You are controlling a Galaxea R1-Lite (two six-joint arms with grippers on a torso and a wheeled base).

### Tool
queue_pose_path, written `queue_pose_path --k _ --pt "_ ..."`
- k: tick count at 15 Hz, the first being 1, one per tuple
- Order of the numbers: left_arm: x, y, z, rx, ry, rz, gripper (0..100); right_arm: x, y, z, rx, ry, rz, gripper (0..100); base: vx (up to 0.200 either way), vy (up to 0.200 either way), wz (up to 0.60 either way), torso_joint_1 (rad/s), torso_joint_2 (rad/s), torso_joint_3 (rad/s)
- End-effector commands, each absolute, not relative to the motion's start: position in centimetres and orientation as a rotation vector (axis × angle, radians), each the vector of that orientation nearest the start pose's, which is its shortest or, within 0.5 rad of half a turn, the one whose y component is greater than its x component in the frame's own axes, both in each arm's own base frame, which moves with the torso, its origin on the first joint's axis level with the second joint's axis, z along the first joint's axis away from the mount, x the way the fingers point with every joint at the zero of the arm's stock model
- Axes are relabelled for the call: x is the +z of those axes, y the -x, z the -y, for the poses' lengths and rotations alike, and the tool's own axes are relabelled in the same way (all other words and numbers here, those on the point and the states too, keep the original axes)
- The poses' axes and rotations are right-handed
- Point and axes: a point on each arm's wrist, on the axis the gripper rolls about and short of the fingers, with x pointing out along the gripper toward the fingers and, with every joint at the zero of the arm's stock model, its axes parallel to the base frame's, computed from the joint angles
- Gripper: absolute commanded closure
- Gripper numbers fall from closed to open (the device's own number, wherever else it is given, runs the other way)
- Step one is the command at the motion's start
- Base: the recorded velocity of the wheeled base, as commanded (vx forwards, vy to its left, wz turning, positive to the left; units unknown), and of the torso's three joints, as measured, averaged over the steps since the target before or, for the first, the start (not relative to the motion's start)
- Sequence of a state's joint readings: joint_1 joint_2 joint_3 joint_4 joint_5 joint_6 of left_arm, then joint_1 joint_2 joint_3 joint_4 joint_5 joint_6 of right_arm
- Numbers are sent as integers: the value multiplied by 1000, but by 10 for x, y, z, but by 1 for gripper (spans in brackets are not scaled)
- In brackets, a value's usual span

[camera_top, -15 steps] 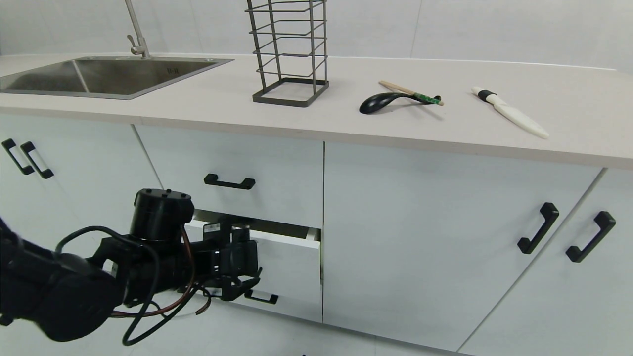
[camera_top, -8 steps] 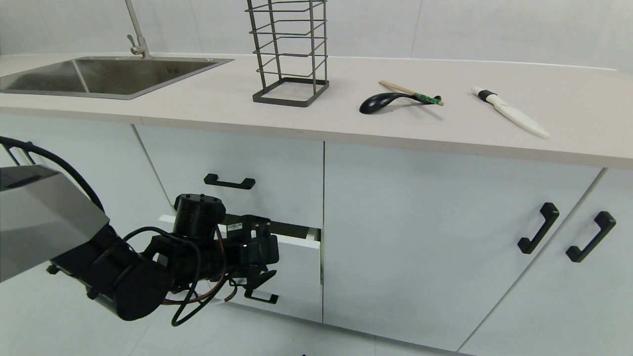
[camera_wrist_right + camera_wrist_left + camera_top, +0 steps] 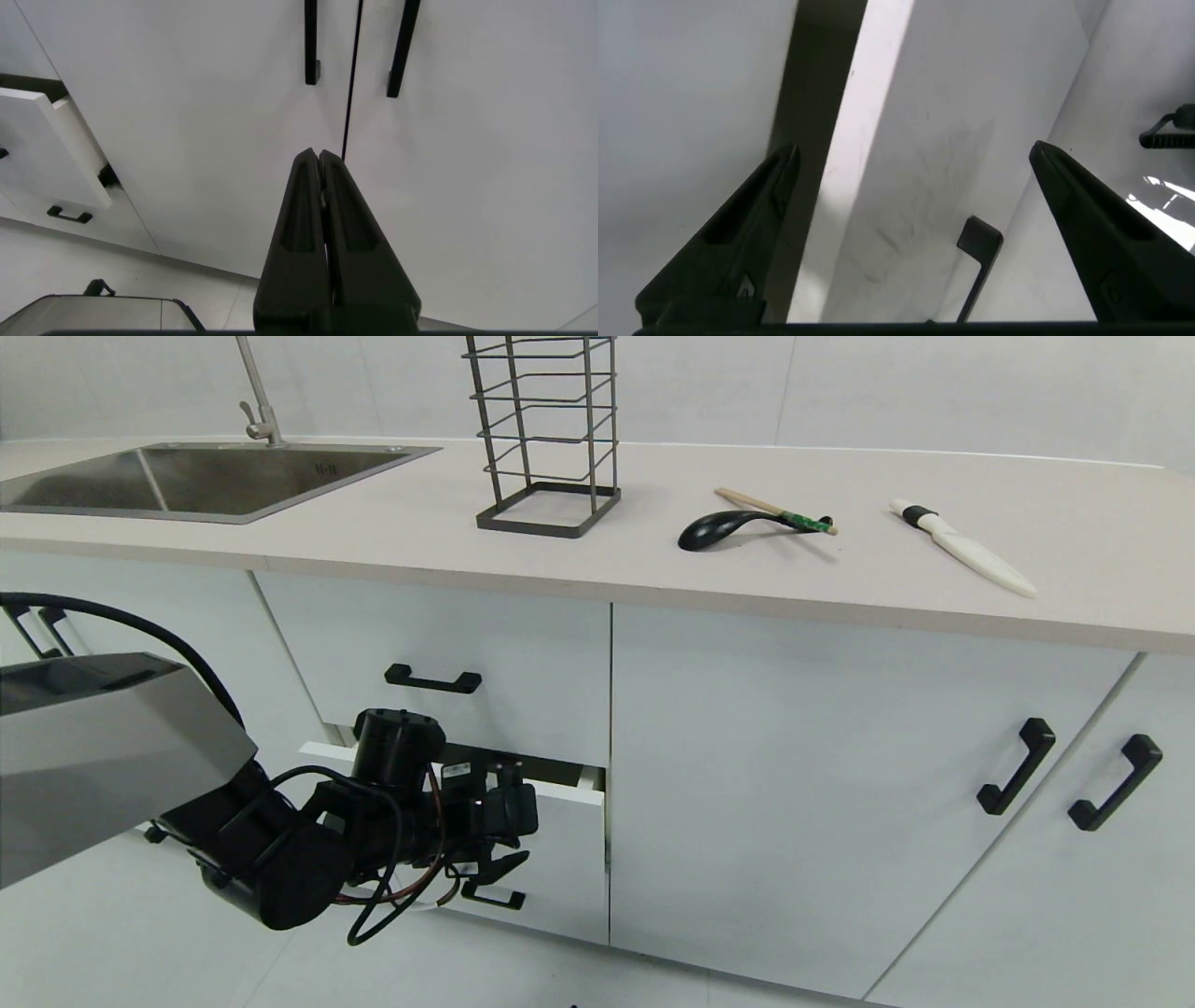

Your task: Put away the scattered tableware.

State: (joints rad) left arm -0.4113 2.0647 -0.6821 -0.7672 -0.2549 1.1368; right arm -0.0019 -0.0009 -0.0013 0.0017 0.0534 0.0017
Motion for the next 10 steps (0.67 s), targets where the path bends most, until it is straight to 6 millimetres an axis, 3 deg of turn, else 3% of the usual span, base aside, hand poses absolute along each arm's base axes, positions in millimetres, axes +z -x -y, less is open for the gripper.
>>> queue_pose_path --k 1,8,10 --pt "44 -303 138 -935 -1104 -200 0 76 23 -1 51 -2 0 100 0 0 0 0 0 0" --pt "41 -295 136 -962 -1104 -224 0 76 23 -1 52 -2 0 100 0 0 0 0 0 0" --pt "42 -278 133 -987 -1109 -239 0 76 23 -1 52 -2 0 100 0 0 0 0 0 0"
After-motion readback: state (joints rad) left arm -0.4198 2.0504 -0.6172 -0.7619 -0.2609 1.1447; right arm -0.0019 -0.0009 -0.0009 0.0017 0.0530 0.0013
